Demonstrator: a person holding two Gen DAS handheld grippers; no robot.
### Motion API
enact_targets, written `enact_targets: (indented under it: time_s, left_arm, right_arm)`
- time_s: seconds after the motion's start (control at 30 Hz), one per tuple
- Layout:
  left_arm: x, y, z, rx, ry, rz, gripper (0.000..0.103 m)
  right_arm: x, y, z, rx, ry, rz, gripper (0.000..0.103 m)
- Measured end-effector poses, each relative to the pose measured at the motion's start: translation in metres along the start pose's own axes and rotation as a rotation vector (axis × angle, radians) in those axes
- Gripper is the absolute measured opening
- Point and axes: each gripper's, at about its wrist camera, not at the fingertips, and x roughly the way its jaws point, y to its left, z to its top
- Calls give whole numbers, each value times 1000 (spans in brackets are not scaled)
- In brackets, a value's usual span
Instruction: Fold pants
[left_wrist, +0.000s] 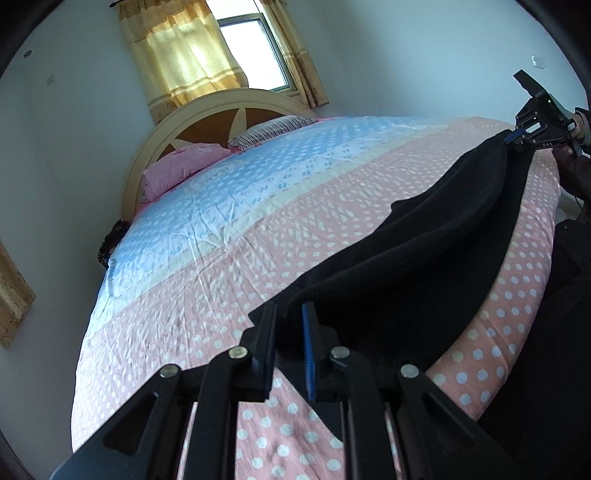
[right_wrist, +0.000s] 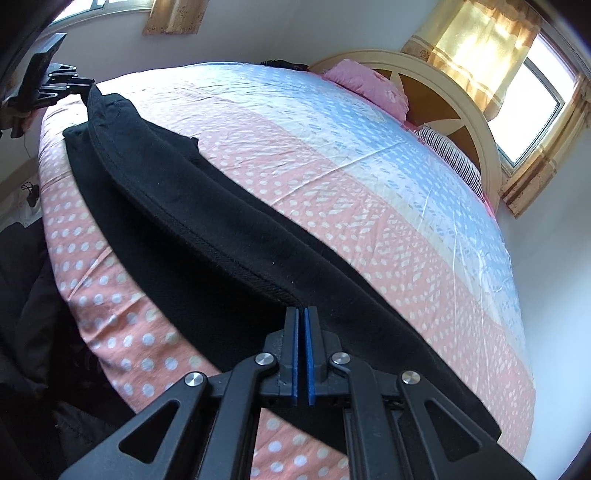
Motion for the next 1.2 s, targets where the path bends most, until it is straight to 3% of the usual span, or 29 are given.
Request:
enact_targets:
  time_s: [0.2, 0.47, 0.77, 0.87, 0.93, 1.07, 1.1, 1.2]
  left_arm:
    - [17, -22, -24, 32, 88, -19, 14]
    - [11, -28, -39, 20, 120, 7, 21]
    - [-13, -11, -71, 1, 222, 113, 30]
    - [-21, 1, -70, -65, 199, 152, 33]
    - [-24, 7, -63, -126, 159, 162, 40]
    - [-23, 11, -37, -224, 36, 167, 51]
    - [-18, 12, -28, -250, 12, 155, 55]
    - [5, 5, -11, -280, -9, 125, 61]
  right_arm:
    - [25, 7, -12, -21, 57, 18, 3]
    - [19, 13, -23, -50, 69, 45, 4]
    - [-11, 0, -31, -9, 2, 131, 5]
    - [-17, 1, -22, 27, -40, 188, 5]
    - [-16, 5, -12, 24, -63, 193, 6]
    - [-6, 19, 22, 45, -120, 227, 6]
    - [-3, 23, 29, 52, -130, 242, 7]
    - [12, 38, 51, 67, -151, 308, 49]
